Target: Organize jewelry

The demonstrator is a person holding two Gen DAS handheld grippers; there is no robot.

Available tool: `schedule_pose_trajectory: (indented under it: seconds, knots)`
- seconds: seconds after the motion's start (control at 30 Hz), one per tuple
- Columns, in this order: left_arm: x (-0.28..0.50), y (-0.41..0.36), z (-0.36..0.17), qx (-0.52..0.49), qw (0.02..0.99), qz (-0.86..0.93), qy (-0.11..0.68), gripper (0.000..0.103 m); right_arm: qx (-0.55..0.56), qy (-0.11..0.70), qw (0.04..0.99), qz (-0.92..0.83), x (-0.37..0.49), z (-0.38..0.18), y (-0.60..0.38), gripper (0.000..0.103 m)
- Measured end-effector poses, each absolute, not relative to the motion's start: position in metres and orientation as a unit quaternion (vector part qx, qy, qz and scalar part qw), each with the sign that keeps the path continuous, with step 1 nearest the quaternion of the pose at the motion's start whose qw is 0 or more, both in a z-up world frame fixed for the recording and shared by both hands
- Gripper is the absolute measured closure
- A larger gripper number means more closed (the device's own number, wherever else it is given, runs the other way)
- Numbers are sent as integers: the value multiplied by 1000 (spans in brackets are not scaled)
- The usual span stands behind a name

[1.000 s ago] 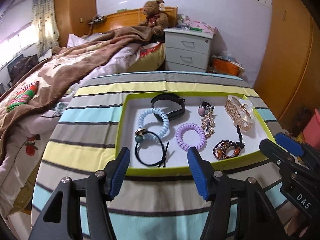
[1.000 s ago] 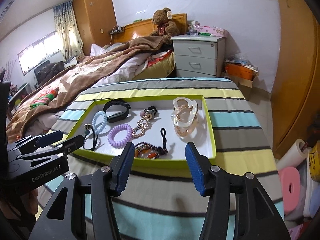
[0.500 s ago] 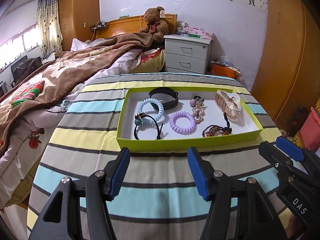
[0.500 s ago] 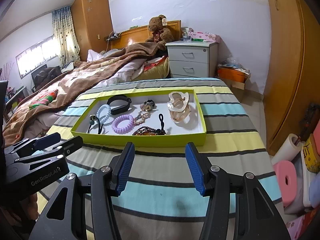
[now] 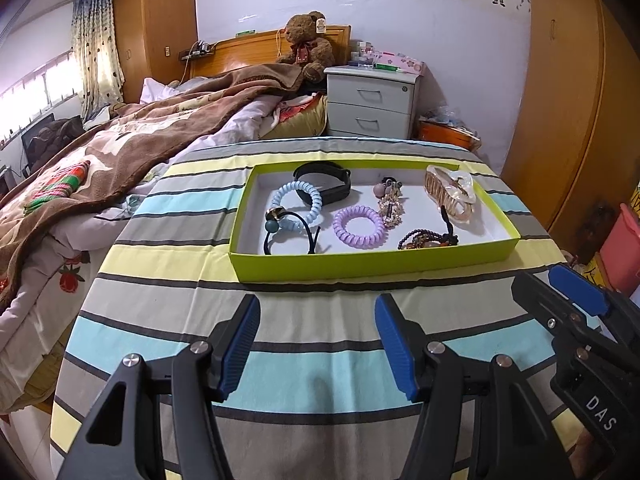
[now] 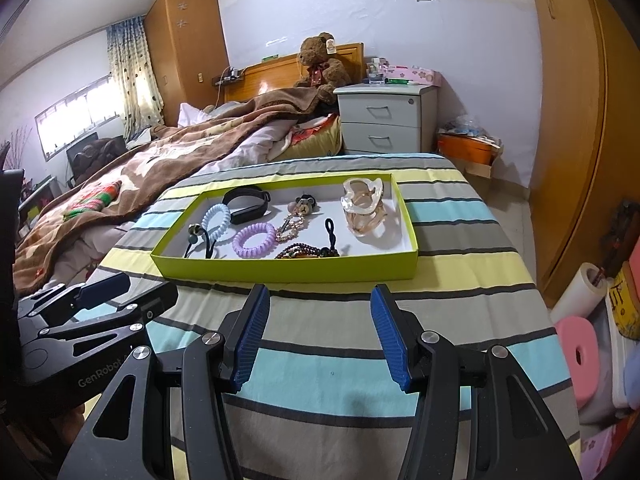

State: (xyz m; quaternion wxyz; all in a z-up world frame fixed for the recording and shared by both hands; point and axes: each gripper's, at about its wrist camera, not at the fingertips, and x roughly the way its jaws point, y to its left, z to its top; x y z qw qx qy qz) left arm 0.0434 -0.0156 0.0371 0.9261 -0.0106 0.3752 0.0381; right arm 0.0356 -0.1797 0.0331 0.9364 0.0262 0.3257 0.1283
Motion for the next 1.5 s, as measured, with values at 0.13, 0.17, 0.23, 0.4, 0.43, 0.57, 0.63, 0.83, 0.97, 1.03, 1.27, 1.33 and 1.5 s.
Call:
schedule_pose_trajectory:
  seconds: [0.13,0.17,0.23,0.4,0.43,0.57,0.63,0.83,0.97,1.03,1.27,1.33,1.5]
  knots:
    - [41,-15,37,-10,927,39,374,41,27,324,937,129,34,33,-179,50]
    - [40,-15,37,-11,927,39,373,41,27,324,937,129,33,32,-179,50]
    - [39,-15,37,-11,927,38,372,41,26,325,937,128,32,32,-179,50]
    - [37,-15,35,-13,926,37,375,41,25,323,937,128,30,32,-178,50]
    - [37,-15,35,-12,926,37,375,41,25,324,937,128,31,32,-178,50]
    - [36,-15,35,-14,926,40,375,41,27,324,937,128,30,32,-178,50]
    - [36,-15,36,-14,926,40,374,41,27,323,937,128,30,32,-179,50]
    - [35,-13,36,-15,926,41,376,41,26,323,937,129,29,32,-179,50]
    - [36,-12,36,-16,925,44,376,41,27,324,937,128,29,32,-179,50]
    - [35,-12,36,-17,925,43,376,41,27,324,937,128,29,32,-179,50]
    - [35,-12,36,-16,926,45,375,41,27,324,937,128,29,32,-179,50]
    - [34,-11,36,-16,926,45,375,41,27,324,937,128,29,32,-179,50]
    - [34,-10,35,-16,926,46,375,41,26,324,937,128,29,32,-179,50]
